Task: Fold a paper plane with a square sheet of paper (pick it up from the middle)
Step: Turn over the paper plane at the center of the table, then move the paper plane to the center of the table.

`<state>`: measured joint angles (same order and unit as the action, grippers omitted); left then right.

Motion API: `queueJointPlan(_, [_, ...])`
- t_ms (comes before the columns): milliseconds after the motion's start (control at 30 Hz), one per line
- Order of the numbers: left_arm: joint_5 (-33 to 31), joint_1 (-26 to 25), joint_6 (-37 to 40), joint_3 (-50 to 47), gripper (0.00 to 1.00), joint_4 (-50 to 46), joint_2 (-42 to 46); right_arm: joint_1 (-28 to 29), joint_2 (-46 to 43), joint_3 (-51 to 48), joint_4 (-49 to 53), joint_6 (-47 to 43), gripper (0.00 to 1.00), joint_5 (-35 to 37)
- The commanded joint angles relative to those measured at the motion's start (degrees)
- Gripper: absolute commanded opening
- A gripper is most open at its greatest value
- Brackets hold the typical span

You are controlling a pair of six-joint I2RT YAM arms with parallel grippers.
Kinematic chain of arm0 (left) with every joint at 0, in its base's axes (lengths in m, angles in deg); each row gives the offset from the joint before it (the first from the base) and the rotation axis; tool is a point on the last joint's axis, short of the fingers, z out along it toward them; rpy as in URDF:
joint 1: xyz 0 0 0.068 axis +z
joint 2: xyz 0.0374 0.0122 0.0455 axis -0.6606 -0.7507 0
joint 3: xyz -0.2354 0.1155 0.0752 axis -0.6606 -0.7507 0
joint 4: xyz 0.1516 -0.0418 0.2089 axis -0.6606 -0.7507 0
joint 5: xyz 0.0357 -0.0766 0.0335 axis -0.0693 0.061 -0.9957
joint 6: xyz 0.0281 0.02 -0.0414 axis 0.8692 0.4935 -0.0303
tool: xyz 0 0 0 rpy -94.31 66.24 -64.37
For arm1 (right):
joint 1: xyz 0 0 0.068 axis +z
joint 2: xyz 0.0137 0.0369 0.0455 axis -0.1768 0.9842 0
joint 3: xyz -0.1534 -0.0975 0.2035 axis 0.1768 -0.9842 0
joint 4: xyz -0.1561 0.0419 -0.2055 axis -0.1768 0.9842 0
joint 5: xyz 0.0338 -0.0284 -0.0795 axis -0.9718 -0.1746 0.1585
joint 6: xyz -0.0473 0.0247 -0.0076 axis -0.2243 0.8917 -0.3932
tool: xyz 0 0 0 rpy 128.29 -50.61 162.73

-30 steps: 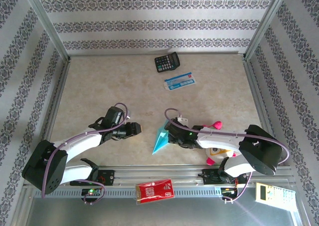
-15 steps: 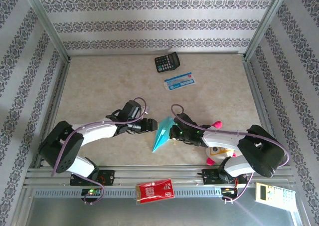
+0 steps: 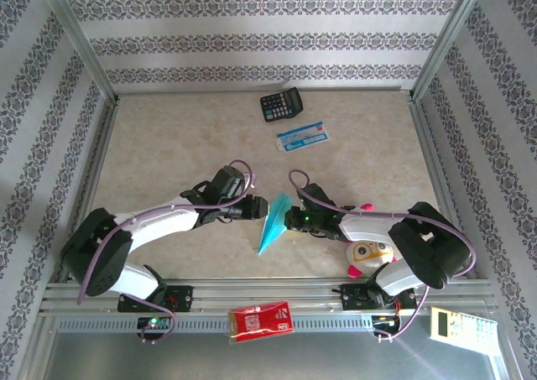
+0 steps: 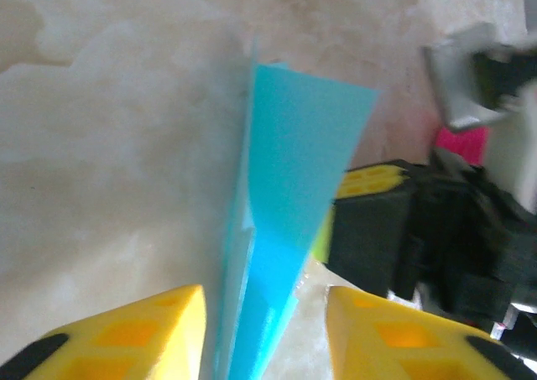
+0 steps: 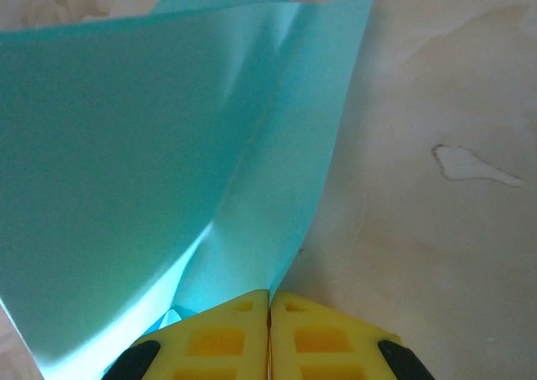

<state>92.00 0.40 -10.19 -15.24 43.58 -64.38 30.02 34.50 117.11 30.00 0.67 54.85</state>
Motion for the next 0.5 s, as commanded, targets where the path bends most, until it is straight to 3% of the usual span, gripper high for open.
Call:
queueJointPlan(0, [-3.8,-3.2,2.9,3.3,0.34,-4.0,1.0,-0.8,0.7,-0.6,-2.5,-0.5,0.09,-1.5])
queueJointPlan(167, [-0.7,-5.3,2.7,6.0,0.25,-2.5,-4.0,-1.1,0.6,-1.4,-3.7,0.3,0.08,-1.6])
queueJointPlan(467, [-3.2,-5.5,2.3,6.9,0.29,-2.5,-9.1,-1.2,-0.1,-2.2,-4.0,0.6,0.08,-1.7])
